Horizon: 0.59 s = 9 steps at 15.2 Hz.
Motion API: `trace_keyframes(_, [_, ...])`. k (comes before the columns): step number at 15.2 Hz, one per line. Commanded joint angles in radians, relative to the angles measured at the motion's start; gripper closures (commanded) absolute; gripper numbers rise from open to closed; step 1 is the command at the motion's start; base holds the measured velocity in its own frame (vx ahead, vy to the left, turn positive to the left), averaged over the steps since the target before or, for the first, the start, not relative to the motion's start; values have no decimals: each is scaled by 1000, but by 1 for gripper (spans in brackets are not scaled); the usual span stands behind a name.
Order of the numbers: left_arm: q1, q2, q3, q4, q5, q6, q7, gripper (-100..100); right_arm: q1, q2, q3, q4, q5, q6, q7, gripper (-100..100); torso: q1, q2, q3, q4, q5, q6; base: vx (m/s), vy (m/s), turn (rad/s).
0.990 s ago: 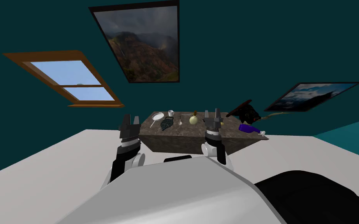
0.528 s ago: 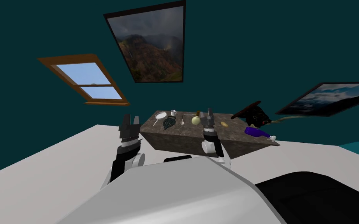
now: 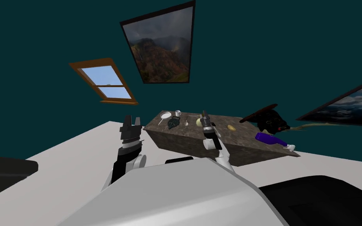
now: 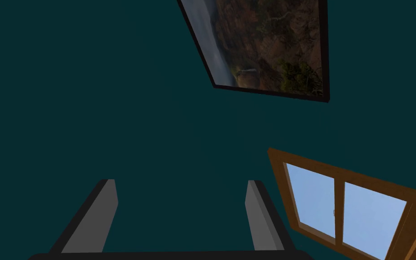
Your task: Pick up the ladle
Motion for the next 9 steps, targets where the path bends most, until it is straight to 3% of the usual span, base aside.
trace_keyframes(1, [0,0,0,0,0,0,0,0,-32,-10,-2,50,1,44,28,-100,0,0,0,0,0,0,-23,-3,149])
trace_keyframes(2, [0,0,0,0,0,0,0,0,-32,-10,-2,51,1,44,28,-100,0,0,0,0,0,0,-15,-4,52])
trace_keyframes(3, [0,0,0,0,0,0,0,0,-70,-29,-9,79,-2,87,56,-100,0,0,0,0,0,1,-17,-1,144])
trace_keyframes(5, [0,0,0,0,0,0,0,0,-70,-29,-9,105,-2,87,56,-100,0,0,0,0,0,0,-15,-4,118])
trace_keyframes(6, [0,0,0,0,0,0,0,0,-110,-48,-16,140,-5,130,86,-100,0,0,0,0,0,1,-16,-1,171])
trace_keyframes(7, [0,0,0,0,0,0,0,0,-110,-48,-16,160,-5,131,86,-100,0,0,0,0,0,0,-18,-3,186])
trace_keyframes(8, [0,0,0,0,0,0,0,0,-152,-67,-24,184,-7,168,116,-100,0,0,0,0,0,0,-24,-6,183])
trace_keyframes(9, [0,0,0,0,0,0,0,0,-152,-67,-24,207,-7,178,116,-100,0,0,0,0,0,0,-23,-8,184])
